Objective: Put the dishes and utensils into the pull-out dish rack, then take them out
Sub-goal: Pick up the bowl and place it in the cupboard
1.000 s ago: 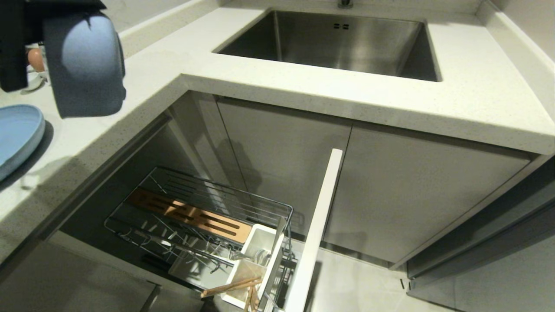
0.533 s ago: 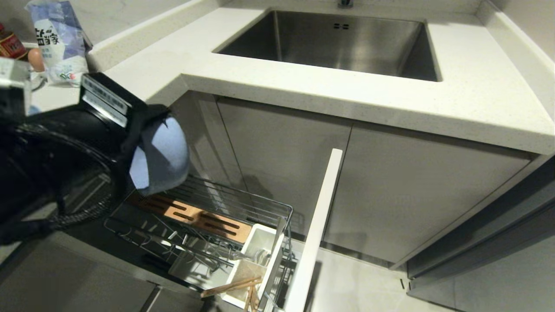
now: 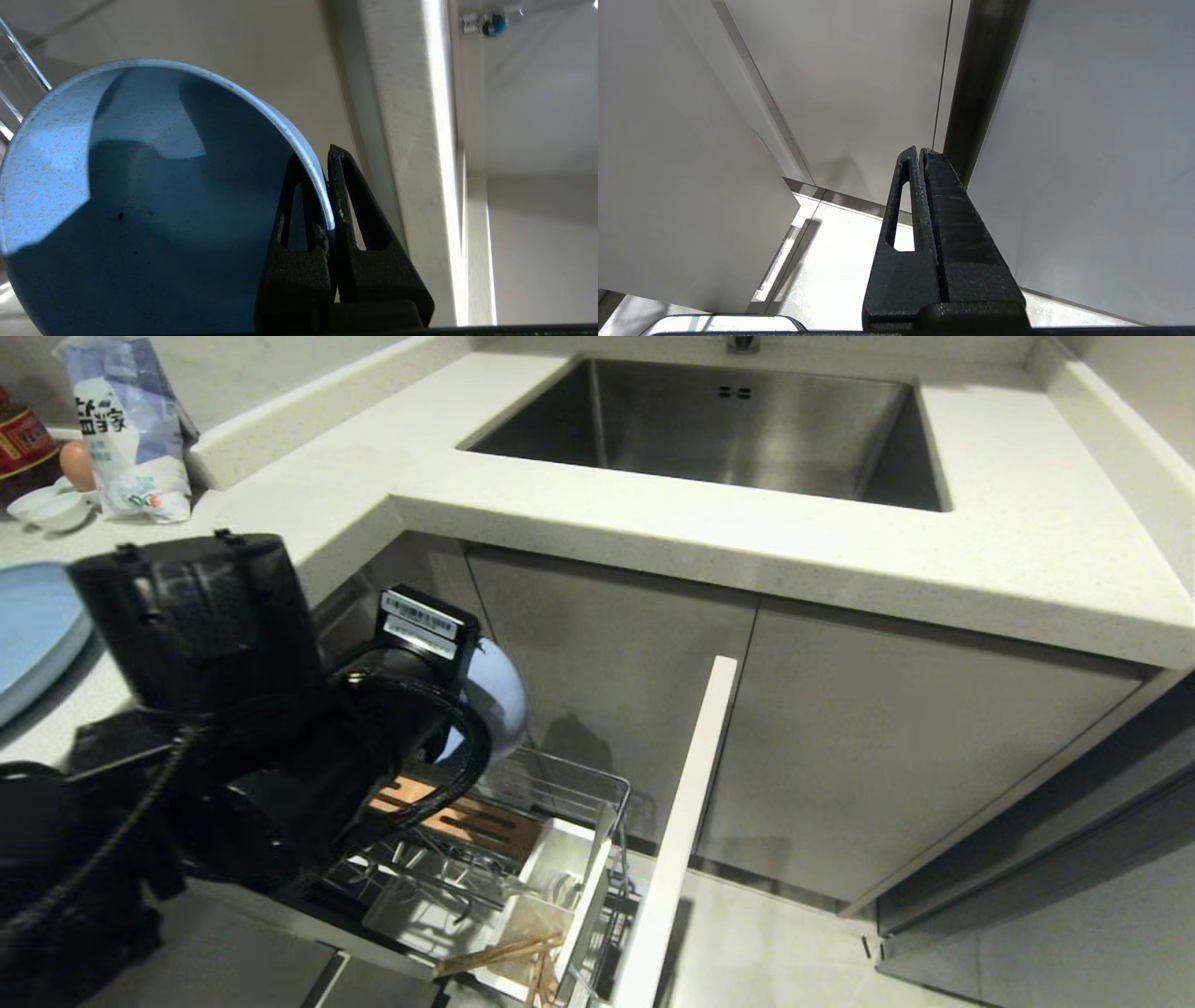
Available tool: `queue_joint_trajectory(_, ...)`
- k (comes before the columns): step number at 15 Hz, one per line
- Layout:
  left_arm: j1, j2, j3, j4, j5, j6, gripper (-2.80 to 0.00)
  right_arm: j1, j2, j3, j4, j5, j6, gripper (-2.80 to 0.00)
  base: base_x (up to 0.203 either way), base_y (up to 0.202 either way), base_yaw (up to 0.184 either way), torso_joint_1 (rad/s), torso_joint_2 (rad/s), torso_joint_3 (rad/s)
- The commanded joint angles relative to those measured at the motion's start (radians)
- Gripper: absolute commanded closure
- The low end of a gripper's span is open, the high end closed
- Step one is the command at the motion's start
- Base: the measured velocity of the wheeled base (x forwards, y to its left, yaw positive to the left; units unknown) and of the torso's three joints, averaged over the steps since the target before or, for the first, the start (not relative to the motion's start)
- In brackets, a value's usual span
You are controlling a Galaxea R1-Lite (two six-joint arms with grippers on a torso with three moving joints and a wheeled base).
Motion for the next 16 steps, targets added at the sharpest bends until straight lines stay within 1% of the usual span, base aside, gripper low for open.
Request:
queue_joint_trajectory(1, 0.000, 0.164, 0.003, -0.087, 0.027, -0.043, 0.00, 0.000, -0.001, 0.023, -0.001, 0.000, 0.000, 0.00, 0.000, 0.000, 0.000, 0.000, 0.00, 0.000)
queue_joint_trajectory(3, 0.001, 0.241, 0.001, -0.152, 0.040, -0.077, 0.00, 0.000, -0.001, 0.023, -0.001, 0.000, 0.000, 0.00, 0.000, 0.000, 0.000, 0.000, 0.00, 0.000)
queue_joint_trajectory(4, 0.002, 0.275, -0.001, -0.191, 0.040, -0.081, 0.00, 0.000, -0.001, 0.023, -0.001, 0.000, 0.000, 0.00, 0.000, 0.000, 0.000, 0.000, 0.00, 0.000)
queue_joint_trajectory(5, 0.007, 0.309, 0.001, -0.253, 0.040, -0.082, 0.00, 0.000, -0.001, 0.023, -0.001, 0.000, 0.000, 0.00, 0.000, 0.000, 0.000, 0.000, 0.00, 0.000)
queue_joint_trajectory(7, 0.029, 0.369, 0.007, -0.354, 0.040, -0.081, 0.00, 0.000, -0.001, 0.023, -0.001, 0.000, 0.000, 0.00, 0.000, 0.000, 0.000, 0.000, 0.00, 0.000)
queue_joint_trajectory(9, 0.071, 0.406, 0.008, -0.443, 0.031, -0.079, 0.00, 0.000, -0.001, 0.023, -0.001, 0.000, 0.000, 0.00, 0.000, 0.000, 0.000, 0.000, 0.00, 0.000)
queue_joint_trajectory(11, 0.107, 0.422, 0.012, -0.482, 0.004, -0.080, 0.00, 0.000, -0.001, 0.023, -0.001, 0.000, 0.000, 0.00, 0.000, 0.000, 0.000, 0.000, 0.00, 0.000)
queue_joint_trajectory(13, 0.129, 0.439, 0.011, -0.486, -0.005, -0.084, 0.00, 0.000, -0.001, 0.023, -0.001, 0.000, 0.000, 0.00, 0.000, 0.000, 0.000, 0.000, 0.00, 0.000)
queue_joint_trajectory(14, 0.134, 0.452, 0.011, -0.489, -0.007, -0.094, 0.00, 0.000, -0.001, 0.023, -0.001, 0.000, 0.000, 0.00, 0.000, 0.000, 0.000, 0.000, 0.00, 0.000)
queue_joint_trajectory(15, 0.150, 0.466, 0.013, -0.507, -0.010, -0.118, 0.00, 0.000, -0.001, 0.023, -0.001, 0.000, 0.000, 0.00, 0.000, 0.000, 0.000, 0.000, 0.00, 0.000)
queue_joint_trajectory(16, 0.152, 0.471, 0.016, -0.513, -0.012, -0.124, 0.00, 0.000, -0.001, 0.023, -0.001, 0.000, 0.000, 0.00, 0.000, 0.000, 0.000, 0.000, 0.00, 0.000)
